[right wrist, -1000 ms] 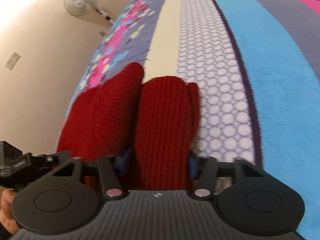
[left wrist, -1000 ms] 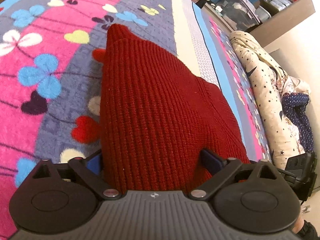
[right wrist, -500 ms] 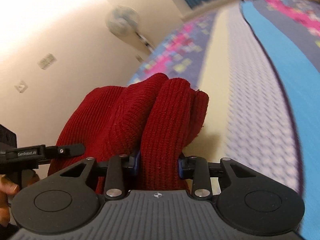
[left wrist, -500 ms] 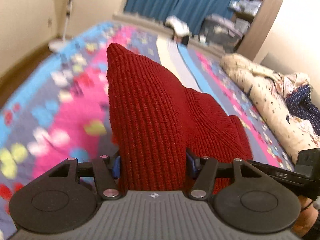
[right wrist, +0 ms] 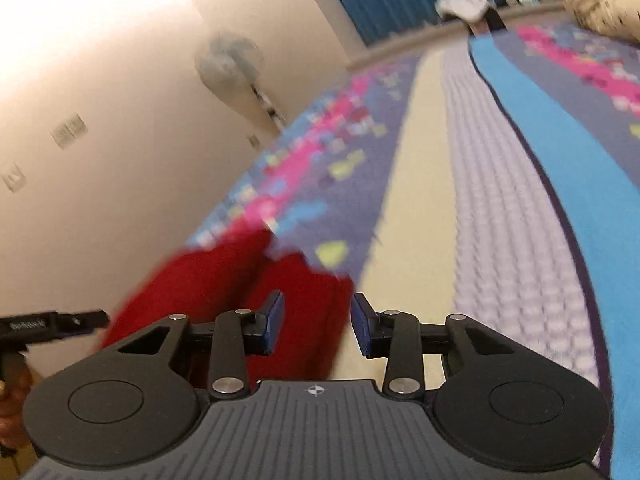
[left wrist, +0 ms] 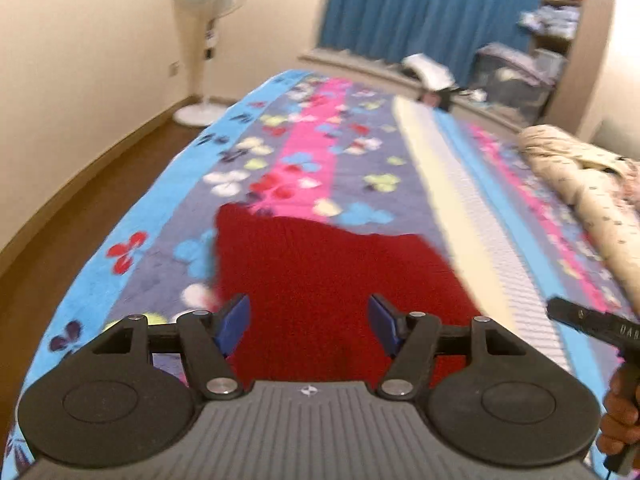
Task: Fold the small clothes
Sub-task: 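Open both grippers and pull them back from the folded sweater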
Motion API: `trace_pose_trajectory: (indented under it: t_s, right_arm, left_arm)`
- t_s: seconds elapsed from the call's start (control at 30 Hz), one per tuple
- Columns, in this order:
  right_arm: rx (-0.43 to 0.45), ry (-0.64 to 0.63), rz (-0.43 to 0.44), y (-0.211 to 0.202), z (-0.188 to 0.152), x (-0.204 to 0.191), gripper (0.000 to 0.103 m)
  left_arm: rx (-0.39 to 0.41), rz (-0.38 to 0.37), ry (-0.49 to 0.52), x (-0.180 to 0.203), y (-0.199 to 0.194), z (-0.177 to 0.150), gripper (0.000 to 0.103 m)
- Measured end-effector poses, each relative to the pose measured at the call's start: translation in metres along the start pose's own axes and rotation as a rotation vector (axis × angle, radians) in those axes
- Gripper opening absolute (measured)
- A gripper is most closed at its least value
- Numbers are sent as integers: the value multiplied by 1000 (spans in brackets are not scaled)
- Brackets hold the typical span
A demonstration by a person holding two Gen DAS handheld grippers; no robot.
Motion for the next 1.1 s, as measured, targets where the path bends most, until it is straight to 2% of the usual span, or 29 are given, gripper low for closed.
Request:
trace_pose_trajectory:
  t_s: [0.07, 0.13, 0.17, 0.2, 0.23, 0.27, 0.3, 0.37, 0.43, 0.5, 0.53, 0.57, 0.6, 0.63, 0.67, 0.73, 0.8, 0.87, 0.93, 0.97, 1.1]
  right_arm:
    - [8, -1, 112, -7, 6, -9, 54]
    - [-36, -47, 195, -8, 2, -22, 60]
    - [-81, -108, 175, -2, -7, -27, 60]
    - [-138, -186, 111, 6, -19, -32, 59]
    - [-202, -252, 47, 15, -32, -33, 54]
    - [-261, -292, -10, 23, -44, -31, 44]
    - [-282, -287, -37, 25, -50, -27, 44]
    - [-250, -241, -24, 20, -46, -27, 44]
    - [-192, -248, 19, 9, -36, -34, 44]
    - [-196, -291, 17, 7, -39, -36, 44]
    - [-250, -328, -14, 11, -46, -35, 44]
    - [-310, -361, -48, 19, -55, -32, 43]
    - [-328, -375, -74, 18, -59, -29, 44]
    - [-313, -365, -90, 11, -59, -29, 50]
    - [-295, -352, -96, 4, -55, -31, 49]
    - [-222, -360, -87, -15, -42, -40, 48]
    - [-146, -381, -97, -41, -31, -51, 56]
    - [-77, -382, -119, -67, -28, -57, 77]
    - [-39, -365, -134, -84, -28, -57, 86]
    - [-30, -355, -144, -100, -29, -56, 87]
    - [29, -328, -178, -135, -39, -64, 90]
  left_arm:
    - [-27, -51, 52, 11, 0, -6, 70]
    - [-129, -57, 152, 23, 12, -25, 71]
    - [-153, -18, 244, 33, 17, -35, 73]
    - [-146, 17, 332, 44, 18, -45, 73]
    - [-124, 31, 374, 52, 15, -48, 73]
    - [-112, 27, 369, 54, 11, -47, 73]
    - [-102, 17, 351, 54, 7, -45, 73]
    - [-68, 10, 333, 54, -4, -42, 72]
    - [-41, 6, 352, 55, -14, -42, 72]
    - [-80, -4, 372, 55, -14, -47, 72]
    - [-142, 4, 387, 54, -8, -54, 72]
    - [-170, 23, 437, 55, -5, -63, 76]
    - [-173, 46, 522, 61, -5, -72, 78]
    - [-153, 65, 594, 69, -7, -78, 79]
    - [-142, 72, 612, 74, -11, -79, 78]
    - [-137, 52, 546, 75, -21, -74, 79]
    - [-110, 52, 460, 72, -33, -66, 81]
    - [-60, 78, 379, 71, -54, -58, 89]
    - [-11, 89, 314, 71, -78, -53, 99]
    - [4, 94, 300, 74, -90, -53, 103]
    - [51, 104, 304, 91, -134, -62, 102]
Point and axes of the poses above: each gripper's, at about its wrist camera, not at the fingertips, and y roughly the way its jaws point, x to its right, z to its top, the point moved 2 cm from there along y, roughly the way its jaws point, and after that the axes turned 6 degrees about x, right-handed, at the moved point
